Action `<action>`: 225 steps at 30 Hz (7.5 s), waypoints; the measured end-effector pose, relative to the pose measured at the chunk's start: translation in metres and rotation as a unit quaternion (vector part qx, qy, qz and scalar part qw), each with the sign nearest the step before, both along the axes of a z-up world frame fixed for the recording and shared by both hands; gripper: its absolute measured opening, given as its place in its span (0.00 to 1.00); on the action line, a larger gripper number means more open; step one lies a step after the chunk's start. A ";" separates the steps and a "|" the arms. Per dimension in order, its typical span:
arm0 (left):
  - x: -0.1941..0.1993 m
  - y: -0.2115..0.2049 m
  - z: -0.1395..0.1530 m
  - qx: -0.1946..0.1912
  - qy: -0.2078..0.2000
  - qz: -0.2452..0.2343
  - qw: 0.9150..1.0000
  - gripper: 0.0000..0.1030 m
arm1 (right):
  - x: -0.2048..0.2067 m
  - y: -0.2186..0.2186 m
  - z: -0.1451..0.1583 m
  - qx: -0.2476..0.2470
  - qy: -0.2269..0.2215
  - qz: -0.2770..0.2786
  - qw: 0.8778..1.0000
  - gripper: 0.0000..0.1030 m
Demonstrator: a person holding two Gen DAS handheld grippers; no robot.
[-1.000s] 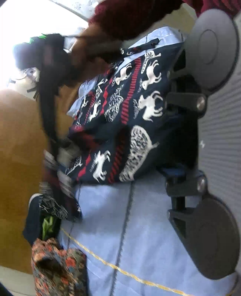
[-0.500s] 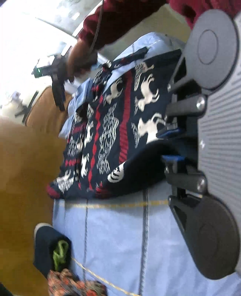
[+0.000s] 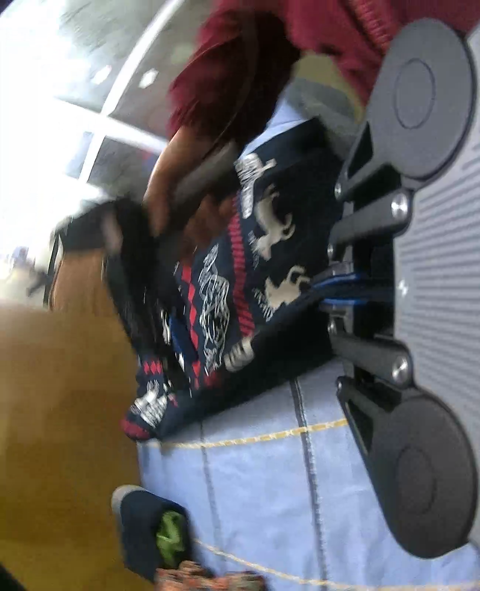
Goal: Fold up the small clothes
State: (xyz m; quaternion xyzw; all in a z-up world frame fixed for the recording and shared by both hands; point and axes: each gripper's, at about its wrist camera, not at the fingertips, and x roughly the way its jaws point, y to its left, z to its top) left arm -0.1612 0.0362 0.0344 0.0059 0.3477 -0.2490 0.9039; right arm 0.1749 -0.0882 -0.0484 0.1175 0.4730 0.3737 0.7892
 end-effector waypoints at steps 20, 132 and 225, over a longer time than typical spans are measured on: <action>0.100 0.067 0.034 -0.019 -0.065 0.094 0.993 0.29 | 0.077 -0.143 0.050 -0.085 -0.125 -0.261 0.954 0.54; 0.317 -0.089 -0.001 0.005 0.065 0.037 0.997 0.08 | -0.149 -0.274 0.054 -0.046 -0.132 -0.351 0.926 0.66; 0.334 0.030 0.026 0.017 0.052 0.188 0.981 0.14 | -0.269 -0.091 0.064 -0.116 -0.137 -0.017 0.984 0.14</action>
